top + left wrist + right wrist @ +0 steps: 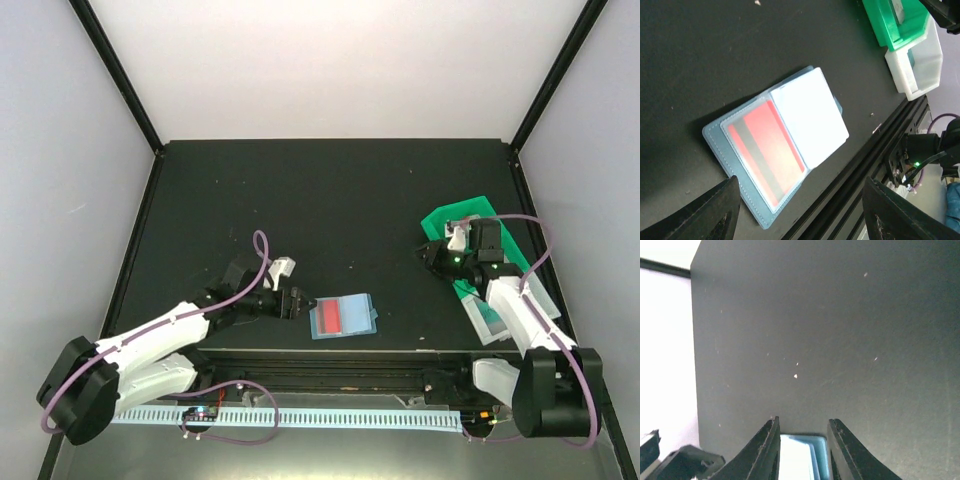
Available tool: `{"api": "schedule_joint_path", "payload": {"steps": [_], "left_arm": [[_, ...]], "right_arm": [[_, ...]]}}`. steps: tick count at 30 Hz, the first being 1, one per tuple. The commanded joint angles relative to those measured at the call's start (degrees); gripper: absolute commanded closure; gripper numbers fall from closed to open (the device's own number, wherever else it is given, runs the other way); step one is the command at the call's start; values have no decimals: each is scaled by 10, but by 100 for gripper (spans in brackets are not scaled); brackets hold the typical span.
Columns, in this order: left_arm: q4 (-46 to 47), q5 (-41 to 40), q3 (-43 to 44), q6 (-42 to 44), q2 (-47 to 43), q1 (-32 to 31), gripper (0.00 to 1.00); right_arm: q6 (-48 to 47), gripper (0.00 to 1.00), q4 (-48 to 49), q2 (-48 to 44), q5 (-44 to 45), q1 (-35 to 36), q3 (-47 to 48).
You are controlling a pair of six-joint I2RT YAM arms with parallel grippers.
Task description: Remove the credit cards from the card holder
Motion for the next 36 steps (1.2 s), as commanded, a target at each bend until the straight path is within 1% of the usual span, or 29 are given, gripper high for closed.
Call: {"api": "schedule_joint_path", "payload": {"steps": [1, 5, 11, 14, 18, 22, 26, 30, 36], "left_arm": [[66, 34, -29, -39, 3, 2, 31], [126, 59, -66, -68, 1, 2, 31], [195, 81, -98, -100, 22, -5, 32], [222, 80, -109, -115, 27, -9, 30], [236, 80, -110, -119, 33, -12, 30], [275, 99, -118, -135, 42, -12, 30], [282, 97, -127, -144, 35, -11, 30], [269, 84, -129, -145, 18, -12, 29], [261, 66, -135, -154, -3, -12, 28]], "right_arm": [[5, 73, 32, -45, -10, 39, -27], [10, 73, 31, -72, -4, 76, -51], [49, 73, 77, -89, 18, 154, -97], [67, 73, 104, -83, 29, 201, -113], [90, 73, 138, -71, 45, 257, -121], [92, 73, 133, -50, 86, 327, -103], [115, 73, 166, -20, 99, 375, -99], [120, 73, 174, 20, 113, 415, -82], [125, 73, 197, 82, 129, 448, -54]]}}
